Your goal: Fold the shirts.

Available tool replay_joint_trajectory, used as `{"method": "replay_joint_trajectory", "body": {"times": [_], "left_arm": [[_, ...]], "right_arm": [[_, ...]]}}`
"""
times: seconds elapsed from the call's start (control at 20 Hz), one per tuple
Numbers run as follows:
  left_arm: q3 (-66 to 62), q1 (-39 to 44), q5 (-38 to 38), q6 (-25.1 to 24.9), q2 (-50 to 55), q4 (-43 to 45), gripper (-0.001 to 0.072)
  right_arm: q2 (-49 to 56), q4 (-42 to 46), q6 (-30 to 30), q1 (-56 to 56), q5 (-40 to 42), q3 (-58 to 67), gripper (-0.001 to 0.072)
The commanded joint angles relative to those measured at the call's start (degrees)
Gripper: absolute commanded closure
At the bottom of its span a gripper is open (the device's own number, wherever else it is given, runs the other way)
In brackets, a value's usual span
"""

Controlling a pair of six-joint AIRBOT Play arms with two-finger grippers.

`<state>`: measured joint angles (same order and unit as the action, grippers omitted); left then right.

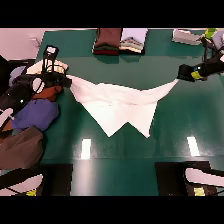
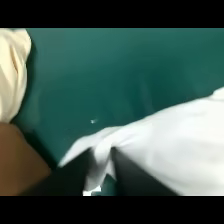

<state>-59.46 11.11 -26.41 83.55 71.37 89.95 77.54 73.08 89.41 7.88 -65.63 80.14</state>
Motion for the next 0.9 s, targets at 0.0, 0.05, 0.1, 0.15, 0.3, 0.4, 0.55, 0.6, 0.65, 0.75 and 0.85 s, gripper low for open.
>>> {"method": "replay_joint_trajectory", "body": {"times": [0.0,0.05,0.1,0.15,0.3,0.4,0.55,0.6,0.65,0.75,0.85], "left_arm": [[-3.82,-0.48,-2.89,0.59,0.68,0.04,0.0197],[-6.45,-1.18,-8.76,2.12,0.66,0.04,0.0200],[-8.92,-2.23,-15.67,5.51,0.66,-0.31,0.0200],[-10.10,-3.06,-21.20,7.93,0.66,-1.01,0.0199],[-8.24,-3.19,-30.67,7.85,1.42,-4.87,0.0199],[-4.42,-3.17,-29.49,6.10,2.12,-12.72,0.0199],[0.26,-3.17,-28.00,5.40,5.16,-17.94,0.0199],[1.11,-3.17,-28.04,5.40,6.54,-18.75,0.0199],[1.42,-2.97,-28.13,5.42,7.98,-18.95,0.0199],[1.40,-2.82,-27.54,5.38,10.29,-20.48,0.0199],[1.40,-2.82,-25.38,5.33,11.52,-22.58,0.0200]], "right_arm": [[2.80,0.00,0.20,-0.90,-0.11,5.75,0.0303],[2.47,0.11,0.17,-0.85,-1.68,7.30,0.0303],[1.70,0.31,0.09,-0.66,-3.26,7.87,0.0303],[0.74,0.63,0.00,-0.52,-4.61,7.85,0.0303],[-0.74,0.42,-1.11,-0.55,-8.15,7.85,0.0251],[-0.81,0.46,-1.09,-1.20,-9.35,7.85,0.0189],[-0.81,0.46,-1.09,-2.71,-9.55,7.85,0.0189],[-0.81,0.52,-1.09,-3.34,-9.51,7.85,0.0189],[-0.81,0.52,-1.07,-3.82,-9.38,7.85,0.0189],[-0.81,0.39,-0.98,-3.87,-9.44,7.85,0.0189],[-0.81,0.42,-0.98,-3.85,-9.81,7.85,0.0189]]}}
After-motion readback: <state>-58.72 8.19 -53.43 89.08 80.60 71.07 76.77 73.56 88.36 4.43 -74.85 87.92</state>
